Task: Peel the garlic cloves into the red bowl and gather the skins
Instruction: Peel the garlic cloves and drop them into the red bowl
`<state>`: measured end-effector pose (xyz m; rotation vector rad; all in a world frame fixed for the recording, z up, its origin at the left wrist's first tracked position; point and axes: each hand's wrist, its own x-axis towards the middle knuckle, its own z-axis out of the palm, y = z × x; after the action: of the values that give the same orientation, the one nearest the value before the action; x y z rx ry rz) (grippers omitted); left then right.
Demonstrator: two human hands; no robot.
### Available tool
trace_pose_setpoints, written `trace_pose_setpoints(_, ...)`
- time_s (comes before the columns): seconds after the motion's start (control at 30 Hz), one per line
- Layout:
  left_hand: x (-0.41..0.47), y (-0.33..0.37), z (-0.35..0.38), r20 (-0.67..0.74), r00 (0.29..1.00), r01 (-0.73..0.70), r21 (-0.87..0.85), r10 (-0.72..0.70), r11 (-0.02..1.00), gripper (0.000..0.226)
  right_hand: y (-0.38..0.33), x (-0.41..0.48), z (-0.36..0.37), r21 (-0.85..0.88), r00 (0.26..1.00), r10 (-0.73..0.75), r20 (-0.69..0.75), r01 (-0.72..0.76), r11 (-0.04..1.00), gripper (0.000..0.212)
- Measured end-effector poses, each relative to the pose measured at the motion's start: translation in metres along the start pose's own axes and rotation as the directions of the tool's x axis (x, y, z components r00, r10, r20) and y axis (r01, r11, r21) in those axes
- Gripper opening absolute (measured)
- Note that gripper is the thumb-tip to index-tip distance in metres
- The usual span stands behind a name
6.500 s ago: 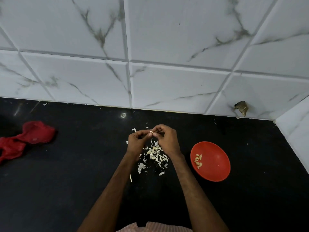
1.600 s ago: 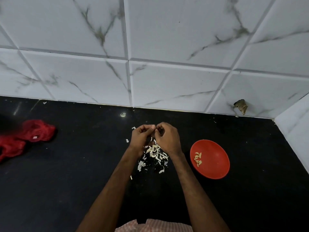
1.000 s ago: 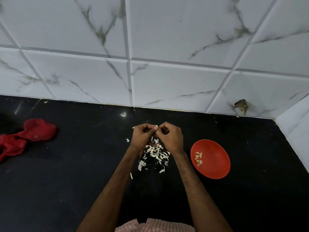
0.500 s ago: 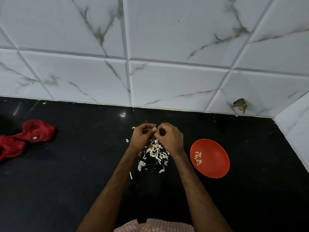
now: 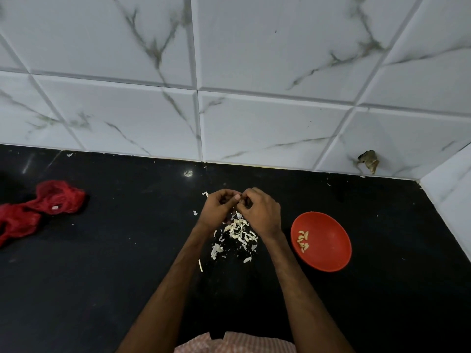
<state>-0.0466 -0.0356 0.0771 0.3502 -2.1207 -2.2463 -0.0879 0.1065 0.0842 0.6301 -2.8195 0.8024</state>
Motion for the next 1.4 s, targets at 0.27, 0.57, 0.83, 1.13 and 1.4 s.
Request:
trace_pose_setpoints(0.27,0.003,-0.006,-0.003,-0.017,1.000,0.006,-0.028,-0.007,1.000,0.019,0.001,0.000,0.001,0.005,0.998,-0.038,-0.039,0.039,0.999,0.014)
trace_pose_setpoints(0.57,0.005,-0.011,-0.008,-0.045,0.999,-0.026,0.009,0.026,1.000,0.023,0.005,0.001,0.000,0.027,0.998,-0.010,-0.054,0.011,1.000,0.011)
trace_pose_setpoints(0.83,0.001,-0.040,-0.018,-0.269,0.963,0.048,0.122,-0.014,0.991,0.004,0.022,-0.011,0.026,0.008,0.965,0.161,0.207,-0.166,0.986,0.015)
trace_pose_setpoints(1.13,-0.008,-0.055,-0.008,-0.332,0.941,0.116,0.134,-0.065,0.984,0.013,0.036,-0.028,0.024,0.247,0.929,0.204,0.308,-0.285,0.926,0.038)
trace_pose_setpoints(1.4,-0.018,-0.060,0.013,-0.339,0.940,0.116,0.222,-0.035,0.968,0.009,0.050,-0.039,0.016,0.366,0.927,0.307,0.213,-0.367,0.855,0.022)
